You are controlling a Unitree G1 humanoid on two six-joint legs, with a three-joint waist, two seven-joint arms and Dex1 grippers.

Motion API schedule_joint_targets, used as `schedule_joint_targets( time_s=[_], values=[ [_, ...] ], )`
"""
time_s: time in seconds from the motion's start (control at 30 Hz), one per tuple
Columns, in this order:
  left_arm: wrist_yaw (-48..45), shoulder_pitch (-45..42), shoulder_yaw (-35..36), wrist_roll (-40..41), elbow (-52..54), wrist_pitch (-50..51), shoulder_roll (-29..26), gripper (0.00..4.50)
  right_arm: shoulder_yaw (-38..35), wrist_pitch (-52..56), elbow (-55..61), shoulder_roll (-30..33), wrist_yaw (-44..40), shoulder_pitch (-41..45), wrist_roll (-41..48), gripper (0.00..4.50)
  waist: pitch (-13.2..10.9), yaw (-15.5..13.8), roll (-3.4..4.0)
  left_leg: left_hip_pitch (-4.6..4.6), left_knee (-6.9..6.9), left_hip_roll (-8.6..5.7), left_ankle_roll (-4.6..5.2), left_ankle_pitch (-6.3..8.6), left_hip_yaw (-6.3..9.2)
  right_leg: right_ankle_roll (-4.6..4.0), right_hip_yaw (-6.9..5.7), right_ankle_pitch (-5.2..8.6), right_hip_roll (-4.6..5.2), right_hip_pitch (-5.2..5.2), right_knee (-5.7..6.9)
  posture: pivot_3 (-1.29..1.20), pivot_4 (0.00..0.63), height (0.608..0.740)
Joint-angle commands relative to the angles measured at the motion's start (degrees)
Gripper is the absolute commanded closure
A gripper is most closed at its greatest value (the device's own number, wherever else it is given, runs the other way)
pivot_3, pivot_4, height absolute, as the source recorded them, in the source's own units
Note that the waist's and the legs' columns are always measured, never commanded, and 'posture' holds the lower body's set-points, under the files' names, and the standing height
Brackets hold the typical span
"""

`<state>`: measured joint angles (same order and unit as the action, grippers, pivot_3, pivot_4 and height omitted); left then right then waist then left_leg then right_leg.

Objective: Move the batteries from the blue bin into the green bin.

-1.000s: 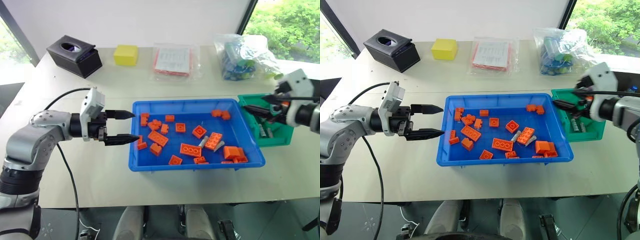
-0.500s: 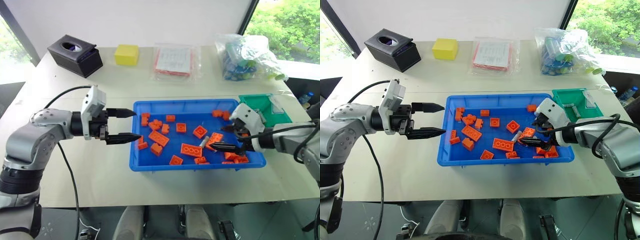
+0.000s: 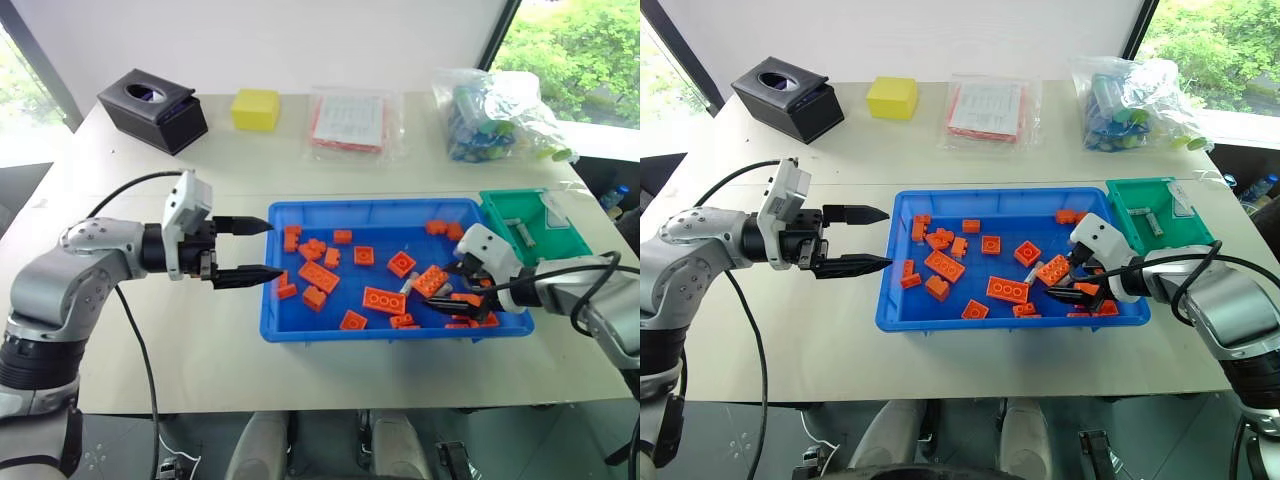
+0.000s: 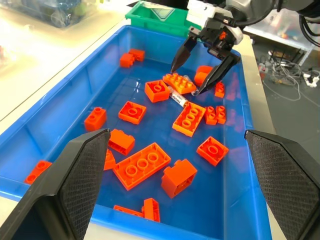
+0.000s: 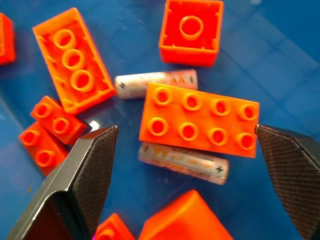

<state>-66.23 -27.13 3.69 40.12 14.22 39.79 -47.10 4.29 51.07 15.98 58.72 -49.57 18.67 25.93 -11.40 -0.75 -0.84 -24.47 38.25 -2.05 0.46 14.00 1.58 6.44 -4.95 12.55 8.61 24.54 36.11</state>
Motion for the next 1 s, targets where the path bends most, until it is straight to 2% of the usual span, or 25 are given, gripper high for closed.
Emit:
schedule_joint_targets(
  time_s=[0.03, 0.3, 0.47, 0.73, 1.0],
  values=[
    [0.0, -0.5, 1.9, 0.9, 1.5, -0.3, -0.8, 0.0, -1.4, -1.6, -0.2, 0.3, -0.7, 1.3, -1.2, 0.02, 0.0, 0.0, 0.0, 0.0, 0.0, 0.0, 0.0, 0.0, 0.0, 0.0, 0.0, 0.0, 0.0, 0.0, 0.0, 0.0, 0.15, 0.692],
    [0.3, -1.1, 1.4, 0.7, 1.2, -0.6, -0.2, 0.0, -0.5, -0.2, 4.7, -3.1, 0.8, 1.4, -0.8, 0.02, 0.0, 0.0, 0.0, 0.01, 0.0, 0.01, 0.0, 0.0, 0.0, 0.0, 0.0, 0.0, -0.01, 0.01, 0.01, 0.0, 0.15, 0.692],
    [-0.2, -1.8, 1.1, 0.4, 0.4, -1.0, -0.3, 0.0, 2.5, 0.3, 4.3, -5.1, 0.7, 4.8, -2.3, 0.02, 0.0, 0.0, -0.01, 0.01, 0.03, 0.0, 0.0, 0.0, 0.0, 0.0, 0.0, 0.0, 0.0, -0.01, 0.02, 0.0, 0.15, 0.692],
    [-0.1, -2.3, 1.2, 0.1, -0.1, -1.6, 0.0, 0.0, 8.3, -5.0, 0.8, -3.9, -2.5, 6.6, -8.0, 0.02, 0.0, 0.0, -0.01, 0.0, 0.03, -0.02, 0.0, 0.0, 0.01, 0.0, 0.0, 0.0, 0.01, -0.01, 0.01, 0.0, 0.15, 0.692],
    [0.0, -1.0, 2.1, 0.4, 0.5, -1.4, -0.8, 0.0, 5.1, -6.8, -2.5, -2.0, -4.5, 5.9, -8.8, 0.02, 0.0, 0.0, -0.01, 0.02, 0.04, -0.01, -0.01, -0.01, 0.0, 0.0, 0.0, -0.01, -0.01, -0.01, 0.03, 0.0, 0.15, 0.692]
  ],
)
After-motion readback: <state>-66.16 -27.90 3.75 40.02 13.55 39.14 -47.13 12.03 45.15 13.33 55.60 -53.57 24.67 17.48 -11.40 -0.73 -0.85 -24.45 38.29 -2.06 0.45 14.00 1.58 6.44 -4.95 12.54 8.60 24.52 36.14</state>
